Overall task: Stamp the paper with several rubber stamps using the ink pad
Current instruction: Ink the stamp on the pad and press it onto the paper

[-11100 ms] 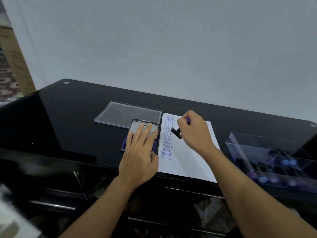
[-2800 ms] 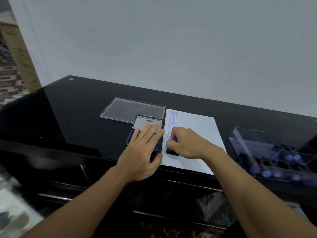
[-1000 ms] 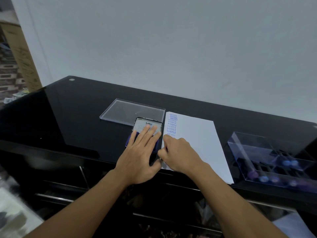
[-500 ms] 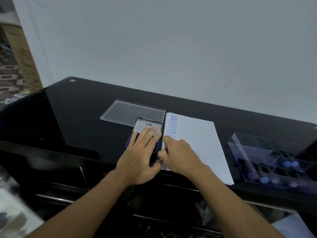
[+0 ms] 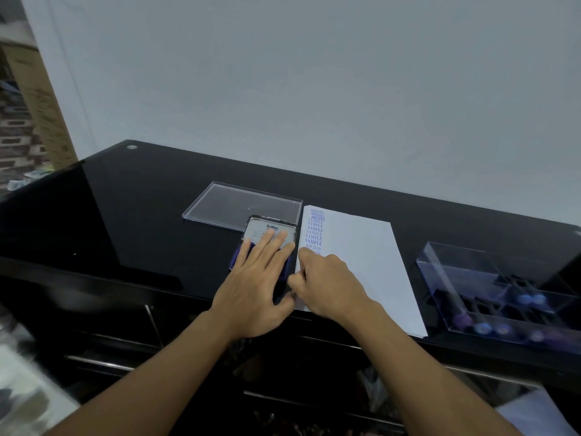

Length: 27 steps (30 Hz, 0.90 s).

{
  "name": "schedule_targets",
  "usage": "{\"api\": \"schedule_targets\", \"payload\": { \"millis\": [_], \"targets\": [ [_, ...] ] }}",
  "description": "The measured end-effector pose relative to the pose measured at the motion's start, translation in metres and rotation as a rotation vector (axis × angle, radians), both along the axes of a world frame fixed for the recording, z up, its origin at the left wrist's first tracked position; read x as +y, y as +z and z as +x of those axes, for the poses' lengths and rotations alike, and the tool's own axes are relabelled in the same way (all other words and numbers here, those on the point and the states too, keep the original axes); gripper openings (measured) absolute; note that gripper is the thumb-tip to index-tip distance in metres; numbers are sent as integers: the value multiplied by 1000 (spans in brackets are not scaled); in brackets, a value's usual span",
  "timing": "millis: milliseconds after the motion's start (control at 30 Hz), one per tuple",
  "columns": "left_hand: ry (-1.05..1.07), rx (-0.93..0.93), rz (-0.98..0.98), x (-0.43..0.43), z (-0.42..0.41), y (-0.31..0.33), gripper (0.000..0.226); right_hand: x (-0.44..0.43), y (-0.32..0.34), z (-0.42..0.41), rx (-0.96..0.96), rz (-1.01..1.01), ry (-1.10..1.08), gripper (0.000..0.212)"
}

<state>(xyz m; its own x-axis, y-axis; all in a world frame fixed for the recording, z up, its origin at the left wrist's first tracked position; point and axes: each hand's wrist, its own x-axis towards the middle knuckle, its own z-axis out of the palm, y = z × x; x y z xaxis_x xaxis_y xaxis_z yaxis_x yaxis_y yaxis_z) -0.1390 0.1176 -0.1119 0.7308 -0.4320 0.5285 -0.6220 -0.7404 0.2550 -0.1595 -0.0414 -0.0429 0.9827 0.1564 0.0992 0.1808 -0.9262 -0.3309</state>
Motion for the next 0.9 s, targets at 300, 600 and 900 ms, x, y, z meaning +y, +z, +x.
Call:
{"api": "schedule_targets", "payload": {
  "millis": [300,600,900],
  "targets": [
    [-1,-7,-8,0,-1,1,78,1,-1,6,41,22,-38,24],
    [2,-22,-8,0,0,-2,78,2,2,-4,-6,-4,-13,20],
    [1,-17,-16,0,-1,-1,78,1,-1,8,45,38,-49,26]
  ]
}}
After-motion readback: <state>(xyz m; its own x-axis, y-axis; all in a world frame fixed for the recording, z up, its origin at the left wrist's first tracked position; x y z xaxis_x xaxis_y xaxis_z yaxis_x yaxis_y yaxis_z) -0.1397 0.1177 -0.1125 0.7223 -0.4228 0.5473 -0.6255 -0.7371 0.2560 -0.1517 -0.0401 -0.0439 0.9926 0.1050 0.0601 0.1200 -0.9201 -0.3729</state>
